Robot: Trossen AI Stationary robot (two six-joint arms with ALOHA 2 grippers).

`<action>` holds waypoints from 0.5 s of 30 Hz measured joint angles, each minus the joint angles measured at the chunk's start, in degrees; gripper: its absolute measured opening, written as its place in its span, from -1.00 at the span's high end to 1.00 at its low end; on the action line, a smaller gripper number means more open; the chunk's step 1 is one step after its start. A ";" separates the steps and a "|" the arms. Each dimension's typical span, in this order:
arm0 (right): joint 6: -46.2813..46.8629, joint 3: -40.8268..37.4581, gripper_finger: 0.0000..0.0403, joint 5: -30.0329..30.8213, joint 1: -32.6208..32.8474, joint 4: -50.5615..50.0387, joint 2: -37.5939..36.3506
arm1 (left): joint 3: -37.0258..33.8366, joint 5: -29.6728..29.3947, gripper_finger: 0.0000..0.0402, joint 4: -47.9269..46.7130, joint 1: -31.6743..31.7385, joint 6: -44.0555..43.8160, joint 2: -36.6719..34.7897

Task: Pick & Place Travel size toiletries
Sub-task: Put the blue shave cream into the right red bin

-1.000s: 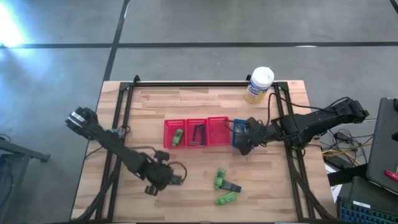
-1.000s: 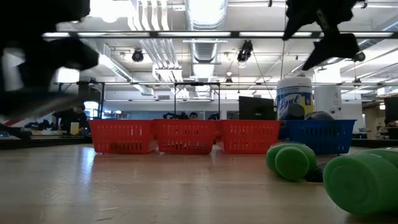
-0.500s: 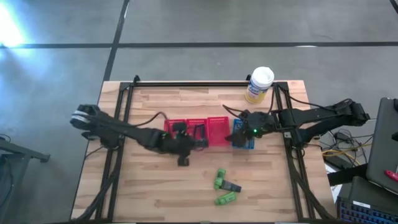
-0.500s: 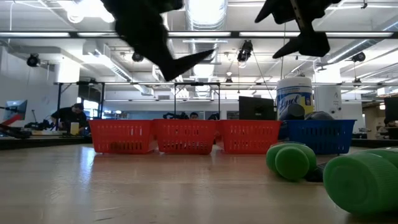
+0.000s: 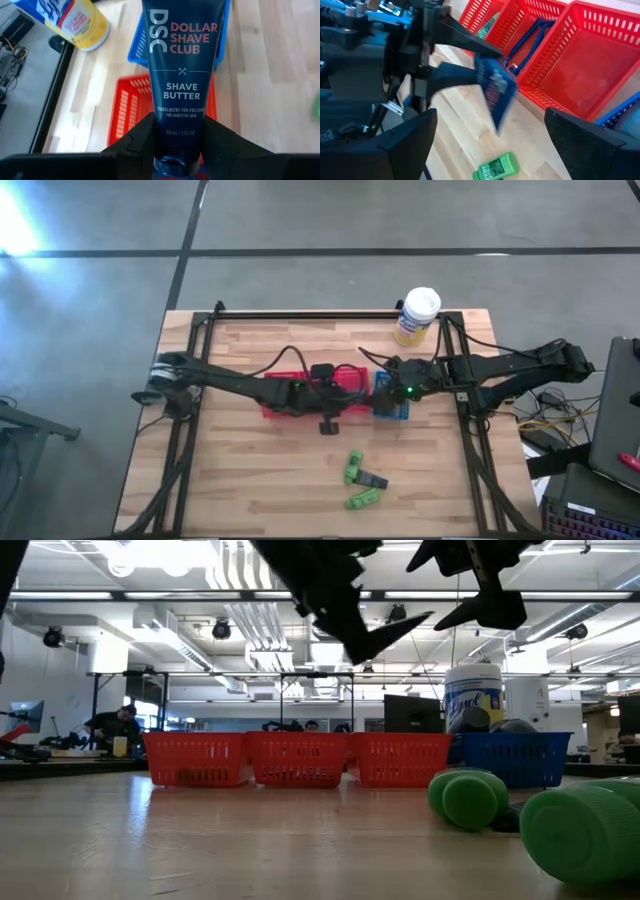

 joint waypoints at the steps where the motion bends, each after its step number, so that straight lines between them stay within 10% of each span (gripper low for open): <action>1: 0.03 0.00 -0.81 0.03 -0.02 0.19 0.00 | 1.19 0.12 0.38 0.01 0.18 0.02 0.67; 15: 0.48 0.00 -0.63 1.60 -0.04 0.64 0.02 | 5.89 0.24 0.38 0.48 0.93 0.53 2.63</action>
